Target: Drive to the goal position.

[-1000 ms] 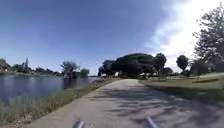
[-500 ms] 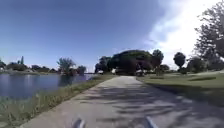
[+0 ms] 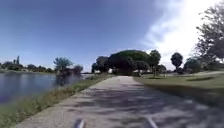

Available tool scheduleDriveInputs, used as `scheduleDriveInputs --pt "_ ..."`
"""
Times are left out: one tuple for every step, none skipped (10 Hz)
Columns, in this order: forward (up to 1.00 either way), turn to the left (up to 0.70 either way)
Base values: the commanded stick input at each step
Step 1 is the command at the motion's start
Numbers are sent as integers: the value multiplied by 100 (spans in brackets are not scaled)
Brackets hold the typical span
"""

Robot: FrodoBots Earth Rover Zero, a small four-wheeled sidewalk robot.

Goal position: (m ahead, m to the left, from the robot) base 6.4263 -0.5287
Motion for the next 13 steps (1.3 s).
scheduleDriveInputs --pt "85 0" --pt "85 0" --pt "85 0" --pt "85 0" --pt "85 0" --pt "85 0" --pt "85 0" --pt "85 0" --pt "85 0" --pt "85 0" --pt "85 0" --pt "85 0" --pt "85 0"
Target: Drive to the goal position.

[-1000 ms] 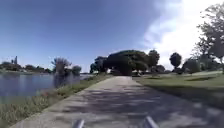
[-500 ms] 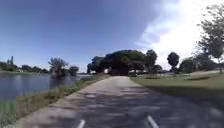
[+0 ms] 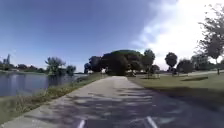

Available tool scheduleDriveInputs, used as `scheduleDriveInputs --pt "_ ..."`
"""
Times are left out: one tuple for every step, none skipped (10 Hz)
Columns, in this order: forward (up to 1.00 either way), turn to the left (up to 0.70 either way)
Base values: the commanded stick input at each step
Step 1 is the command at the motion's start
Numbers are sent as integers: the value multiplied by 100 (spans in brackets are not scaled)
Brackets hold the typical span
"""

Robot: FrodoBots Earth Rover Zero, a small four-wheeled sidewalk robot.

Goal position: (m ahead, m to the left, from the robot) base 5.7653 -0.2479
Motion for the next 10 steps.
scheduleDriveInputs --pt "85 0" --pt "85 0" --pt "85 0" --pt "85 0" --pt "85 0" --pt "85 0" --pt "85 0" --pt "85 0" --pt "85 0" --pt "85 0"
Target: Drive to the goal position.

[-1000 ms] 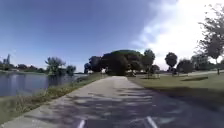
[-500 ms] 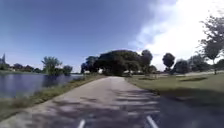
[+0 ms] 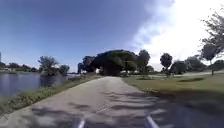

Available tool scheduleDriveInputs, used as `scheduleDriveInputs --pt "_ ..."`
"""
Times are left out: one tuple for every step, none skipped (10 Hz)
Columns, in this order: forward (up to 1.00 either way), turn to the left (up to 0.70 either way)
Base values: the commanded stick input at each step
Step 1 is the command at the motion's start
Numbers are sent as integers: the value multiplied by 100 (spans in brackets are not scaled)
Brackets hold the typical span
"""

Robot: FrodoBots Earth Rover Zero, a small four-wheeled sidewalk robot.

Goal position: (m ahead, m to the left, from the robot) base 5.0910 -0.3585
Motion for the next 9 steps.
scheduleDriveInputs --pt "85 0" --pt "85 0" --pt "85 1" --pt "85 6" --pt "85 11" --pt "85 16" --pt "85 21" --pt "85 26" --pt "85 31"
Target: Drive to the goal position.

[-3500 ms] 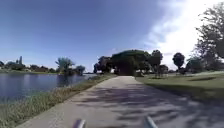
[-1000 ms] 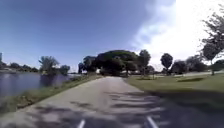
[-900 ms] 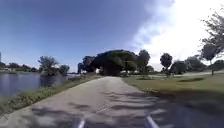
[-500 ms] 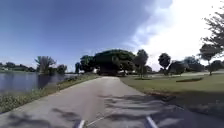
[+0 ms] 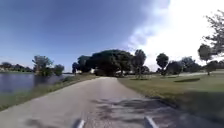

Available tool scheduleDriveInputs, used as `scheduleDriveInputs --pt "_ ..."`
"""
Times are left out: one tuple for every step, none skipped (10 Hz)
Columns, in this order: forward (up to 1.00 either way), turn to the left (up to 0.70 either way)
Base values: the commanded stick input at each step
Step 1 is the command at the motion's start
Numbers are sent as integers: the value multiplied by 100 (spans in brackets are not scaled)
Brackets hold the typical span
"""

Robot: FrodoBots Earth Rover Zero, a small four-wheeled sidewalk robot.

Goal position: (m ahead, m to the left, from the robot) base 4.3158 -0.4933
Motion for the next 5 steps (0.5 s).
scheduleDriveInputs --pt "85 34" --pt "85 34" --pt "85 34" --pt "85 34" --pt "85 34"
